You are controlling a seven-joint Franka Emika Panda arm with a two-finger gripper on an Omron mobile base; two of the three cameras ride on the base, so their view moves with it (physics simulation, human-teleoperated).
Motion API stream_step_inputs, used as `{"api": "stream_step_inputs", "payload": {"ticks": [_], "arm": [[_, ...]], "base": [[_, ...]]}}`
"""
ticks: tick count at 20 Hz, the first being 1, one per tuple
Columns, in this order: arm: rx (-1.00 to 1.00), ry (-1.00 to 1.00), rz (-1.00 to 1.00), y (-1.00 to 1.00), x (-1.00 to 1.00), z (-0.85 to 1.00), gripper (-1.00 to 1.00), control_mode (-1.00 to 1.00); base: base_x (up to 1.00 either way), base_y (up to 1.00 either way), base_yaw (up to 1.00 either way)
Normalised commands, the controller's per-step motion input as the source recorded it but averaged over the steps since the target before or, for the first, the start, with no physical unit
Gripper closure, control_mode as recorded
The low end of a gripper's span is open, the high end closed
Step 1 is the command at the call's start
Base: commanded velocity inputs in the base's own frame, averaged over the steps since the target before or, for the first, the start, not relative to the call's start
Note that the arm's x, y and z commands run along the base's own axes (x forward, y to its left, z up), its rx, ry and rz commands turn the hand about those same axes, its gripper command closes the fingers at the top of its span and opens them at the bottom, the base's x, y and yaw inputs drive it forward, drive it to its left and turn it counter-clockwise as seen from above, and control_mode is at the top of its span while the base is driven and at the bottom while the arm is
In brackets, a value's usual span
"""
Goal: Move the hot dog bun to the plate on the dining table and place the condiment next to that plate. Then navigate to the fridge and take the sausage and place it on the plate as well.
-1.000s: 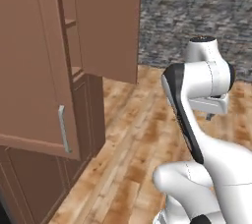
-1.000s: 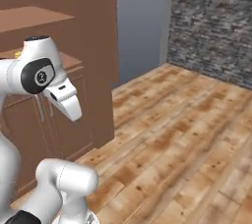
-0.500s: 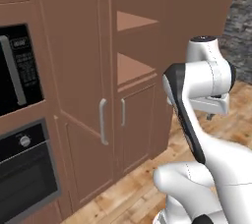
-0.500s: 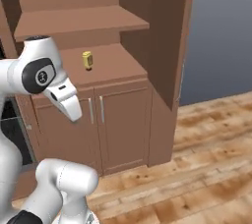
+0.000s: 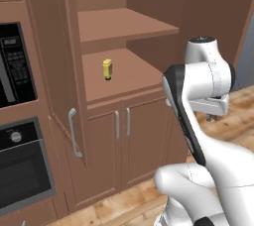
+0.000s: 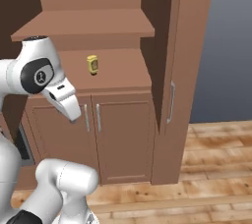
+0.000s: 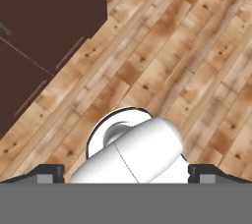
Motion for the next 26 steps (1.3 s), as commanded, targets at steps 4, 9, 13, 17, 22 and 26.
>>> {"api": "stream_step_inputs", "payload": {"ticks": [4,9,13,17,22,26], "arm": [[0.0,0.0,0.0,0.0,0.0,0.0,-1.0,1.0],[0.0,0.0,0.0,0.0,0.0,0.0,-1.0,1.0],[0.0,0.0,0.0,0.0,0.0,0.0,-1.0,1.0],[0.0,0.0,0.0,0.0,0.0,0.0,-1.0,1.0],[0.0,0.0,0.0,0.0,0.0,0.0,-1.0,1.0],[0.0,0.0,0.0,0.0,0.0,0.0,-1.0,1.0]], "base": [[0.26,-0.2,0.16],[0.37,0.0,0.0],[0.62,0.0,0.02],[0.58,-0.01,0.2],[0.41,-0.43,0.39],[0.7,-0.36,0.41]]}}
